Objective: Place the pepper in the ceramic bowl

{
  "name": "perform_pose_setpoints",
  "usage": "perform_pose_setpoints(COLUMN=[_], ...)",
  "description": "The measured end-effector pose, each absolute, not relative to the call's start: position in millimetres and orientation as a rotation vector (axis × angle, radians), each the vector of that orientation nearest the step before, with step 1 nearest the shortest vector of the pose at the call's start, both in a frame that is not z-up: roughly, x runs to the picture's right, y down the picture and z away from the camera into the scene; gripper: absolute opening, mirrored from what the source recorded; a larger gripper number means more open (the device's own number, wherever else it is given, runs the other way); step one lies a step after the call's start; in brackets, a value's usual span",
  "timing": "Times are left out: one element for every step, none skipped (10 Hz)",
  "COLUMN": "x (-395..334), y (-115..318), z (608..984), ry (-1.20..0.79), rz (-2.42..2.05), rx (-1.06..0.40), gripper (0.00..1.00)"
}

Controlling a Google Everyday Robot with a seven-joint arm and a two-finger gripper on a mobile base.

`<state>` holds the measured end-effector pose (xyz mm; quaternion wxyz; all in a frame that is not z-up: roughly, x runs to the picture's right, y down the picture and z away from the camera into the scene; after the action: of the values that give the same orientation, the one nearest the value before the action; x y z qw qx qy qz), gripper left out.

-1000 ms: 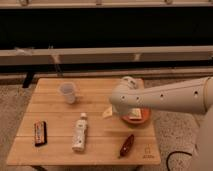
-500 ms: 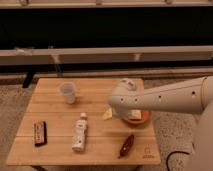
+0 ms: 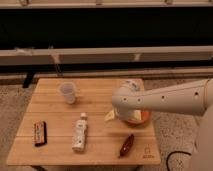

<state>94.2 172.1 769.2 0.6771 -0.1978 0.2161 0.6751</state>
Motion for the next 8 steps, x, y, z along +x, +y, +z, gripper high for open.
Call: perform_pose_setpoints(x=[98.4,103.9,109.0,112.7,116.6,122.7,126.2,129.8], y=[180.7,189.6,198.0,204.6,211.5,220.2,226.1,230.6], z=[772.1,773.4,775.7,777.7,779.5,782.2,784.9,787.5], ry=[0.489,0.496,0.503,0.507,0.512,0.517,0.513,0.508], rz=[1.535,1.558,1.576,1.592,1.609,1.633,1.651,1.666], rx=[-0.462,-0.482,-0.498,-0.511,-0.524,-0.539,-0.551,-0.558], gripper=[1.00,1.00,1.00,1.00,1.00,1.00,1.00,1.00])
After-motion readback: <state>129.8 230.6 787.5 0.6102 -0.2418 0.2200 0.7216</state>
